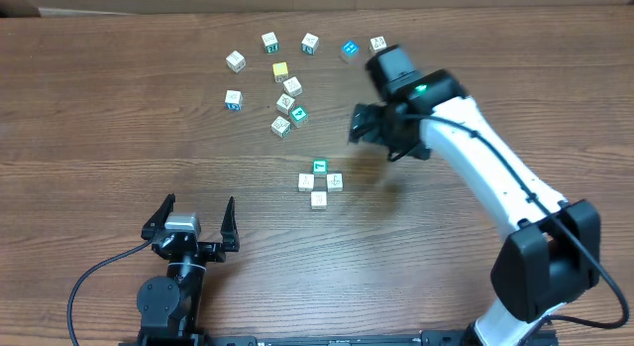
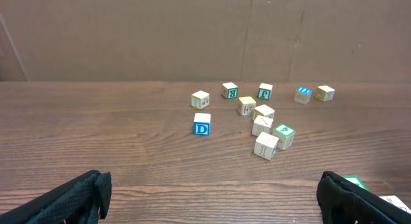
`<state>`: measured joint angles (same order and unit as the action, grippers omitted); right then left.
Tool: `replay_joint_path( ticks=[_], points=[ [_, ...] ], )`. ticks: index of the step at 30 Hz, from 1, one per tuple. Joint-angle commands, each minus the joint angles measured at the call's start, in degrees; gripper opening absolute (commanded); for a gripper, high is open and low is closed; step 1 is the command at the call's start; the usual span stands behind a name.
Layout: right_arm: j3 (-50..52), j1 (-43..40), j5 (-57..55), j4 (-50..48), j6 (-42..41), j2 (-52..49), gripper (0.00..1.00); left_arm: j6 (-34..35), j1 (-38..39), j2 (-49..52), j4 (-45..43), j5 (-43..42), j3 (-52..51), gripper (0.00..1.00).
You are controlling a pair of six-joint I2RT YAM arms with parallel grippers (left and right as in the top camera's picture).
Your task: Form a circle
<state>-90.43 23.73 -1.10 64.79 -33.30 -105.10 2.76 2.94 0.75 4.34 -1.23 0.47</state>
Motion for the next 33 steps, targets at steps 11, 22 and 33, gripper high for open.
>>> replay_joint_path(
  ticks=[11,22,33],
  points=[
    [-0.6,-7.4,-0.5,0.0,0.8,0.5,1.0,-0.9,-0.3,-0.4,0.1,0.2,-0.2,1.0],
    [-0.6,-7.4,-2.7,-0.7,0.8,0.5,1.0,-0.9,-0.3,-0.4,0.1,0.2,-0.2,1.0],
    [13.2,-8.1,-4.0,-19.1,8.9,22.3,1.0,-0.9,-0.3,-0.4,0.1,0.2,-0.2,1.0]
  ],
)
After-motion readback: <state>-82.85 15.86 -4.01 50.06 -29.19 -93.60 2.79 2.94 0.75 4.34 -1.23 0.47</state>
